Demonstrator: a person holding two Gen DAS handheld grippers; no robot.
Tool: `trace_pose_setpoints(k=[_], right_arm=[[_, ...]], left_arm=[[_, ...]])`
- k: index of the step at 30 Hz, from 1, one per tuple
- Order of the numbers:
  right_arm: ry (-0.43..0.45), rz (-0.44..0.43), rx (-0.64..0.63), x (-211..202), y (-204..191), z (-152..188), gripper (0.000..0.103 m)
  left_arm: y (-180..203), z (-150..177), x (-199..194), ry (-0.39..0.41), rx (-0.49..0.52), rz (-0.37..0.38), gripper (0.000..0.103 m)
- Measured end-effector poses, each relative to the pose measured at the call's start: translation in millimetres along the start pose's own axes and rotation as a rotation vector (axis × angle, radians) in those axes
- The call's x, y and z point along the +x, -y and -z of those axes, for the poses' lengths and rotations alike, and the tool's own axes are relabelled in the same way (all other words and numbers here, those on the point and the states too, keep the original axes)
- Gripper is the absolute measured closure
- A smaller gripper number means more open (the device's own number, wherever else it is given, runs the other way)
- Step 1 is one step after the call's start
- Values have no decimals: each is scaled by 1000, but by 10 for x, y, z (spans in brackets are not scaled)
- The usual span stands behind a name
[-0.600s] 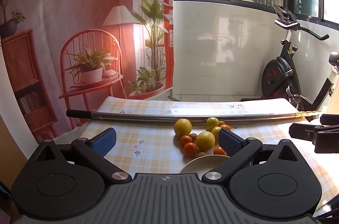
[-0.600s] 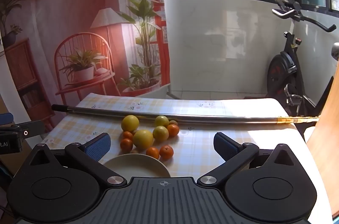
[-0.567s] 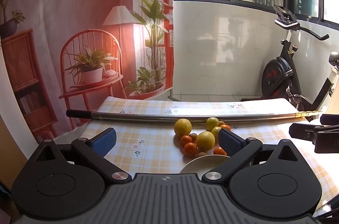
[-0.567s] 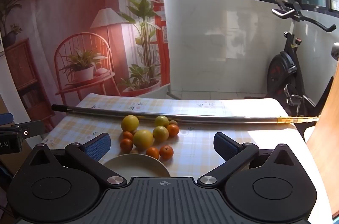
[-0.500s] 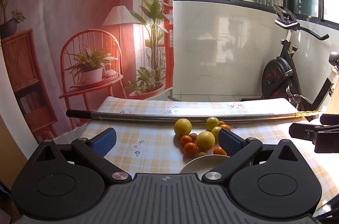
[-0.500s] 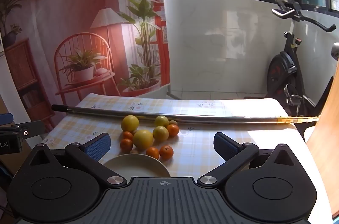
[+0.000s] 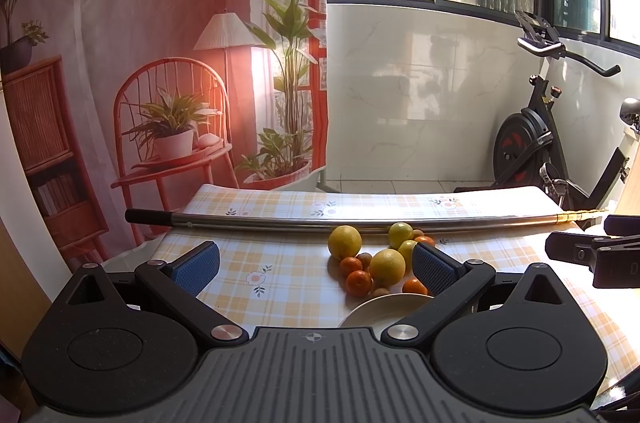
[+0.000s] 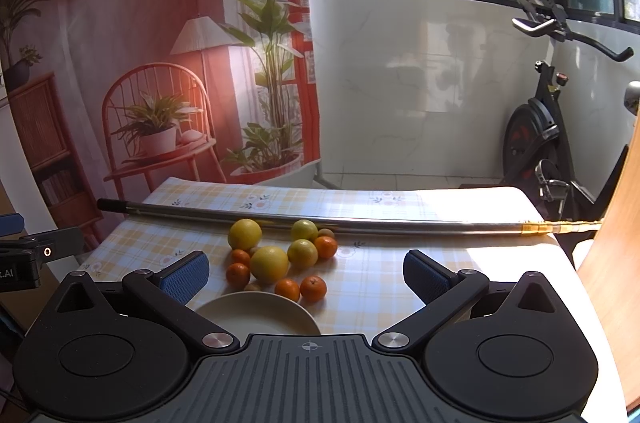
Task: Organize fruits
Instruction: 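Move both tools forward toward the fruit pile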
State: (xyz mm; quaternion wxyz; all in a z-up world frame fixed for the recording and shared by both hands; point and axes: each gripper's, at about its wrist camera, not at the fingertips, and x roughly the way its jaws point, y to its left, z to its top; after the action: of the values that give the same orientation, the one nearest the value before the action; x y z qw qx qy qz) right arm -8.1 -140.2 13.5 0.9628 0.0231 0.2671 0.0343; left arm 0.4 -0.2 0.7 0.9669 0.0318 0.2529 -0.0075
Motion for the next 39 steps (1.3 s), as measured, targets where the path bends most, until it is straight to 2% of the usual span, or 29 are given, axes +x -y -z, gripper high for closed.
trace_pose_setpoints(k=[12, 14, 24, 31, 35, 39], right_arm=[[7, 3, 0, -38, 4, -21, 0], [9, 3, 0, -54, 11, -37, 0], [10, 1, -1, 5, 8, 4, 0], [11, -11, -22, 211, 31, -26, 0], [22, 4, -46, 430, 90, -29, 0], [17, -9, -47, 689, 174, -8, 0]], left_arm=[[-2, -1, 2, 5, 2, 0, 0], [72, -80, -89, 7, -1, 1, 0], [-12, 6, 13, 3, -22, 8, 0], [-55, 0, 165, -18, -91, 44, 0], [-166, 1, 335, -15, -86, 0, 0], [-287, 12, 549, -55, -97, -26, 0]])
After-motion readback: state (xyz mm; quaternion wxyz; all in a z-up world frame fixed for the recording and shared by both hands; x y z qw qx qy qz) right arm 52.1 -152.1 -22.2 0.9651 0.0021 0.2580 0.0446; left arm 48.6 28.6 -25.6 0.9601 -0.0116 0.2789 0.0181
